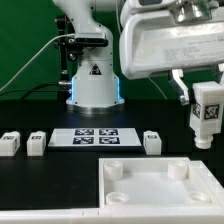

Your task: Assemble one leg

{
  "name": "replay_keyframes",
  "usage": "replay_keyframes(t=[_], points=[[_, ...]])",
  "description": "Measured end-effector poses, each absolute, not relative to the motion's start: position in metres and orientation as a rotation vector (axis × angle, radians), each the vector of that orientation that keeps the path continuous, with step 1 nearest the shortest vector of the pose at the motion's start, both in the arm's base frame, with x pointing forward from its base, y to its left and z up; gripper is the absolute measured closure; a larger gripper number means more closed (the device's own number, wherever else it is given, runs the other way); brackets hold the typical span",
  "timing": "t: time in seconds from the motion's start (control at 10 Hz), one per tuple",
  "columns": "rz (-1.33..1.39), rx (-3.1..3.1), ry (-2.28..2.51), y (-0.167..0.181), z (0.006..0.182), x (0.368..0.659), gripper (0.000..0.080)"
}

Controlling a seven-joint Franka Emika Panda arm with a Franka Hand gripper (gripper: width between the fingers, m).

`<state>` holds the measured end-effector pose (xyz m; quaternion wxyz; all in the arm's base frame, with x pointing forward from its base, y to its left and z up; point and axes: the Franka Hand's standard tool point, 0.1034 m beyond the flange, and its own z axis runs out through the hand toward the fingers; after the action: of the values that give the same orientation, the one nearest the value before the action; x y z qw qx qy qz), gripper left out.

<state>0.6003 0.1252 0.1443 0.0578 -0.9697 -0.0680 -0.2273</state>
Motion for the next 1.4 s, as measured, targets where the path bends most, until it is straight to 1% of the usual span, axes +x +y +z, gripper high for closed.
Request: replay_keyframes(t=[0.3, 0.7, 1.1, 1.4], points=[[-0.719, -2.927, -0.189, 0.125, 0.125, 0.607, 0.0507], [-0.701, -2.935, -0.170, 0.119, 0.107, 0.615, 0.0507], [-0.710, -2.945, -0.169, 0.106, 0.100, 0.628, 0.0506], [-0.712, -2.940, -0.171, 0.110, 0.093, 0.631, 0.0506]])
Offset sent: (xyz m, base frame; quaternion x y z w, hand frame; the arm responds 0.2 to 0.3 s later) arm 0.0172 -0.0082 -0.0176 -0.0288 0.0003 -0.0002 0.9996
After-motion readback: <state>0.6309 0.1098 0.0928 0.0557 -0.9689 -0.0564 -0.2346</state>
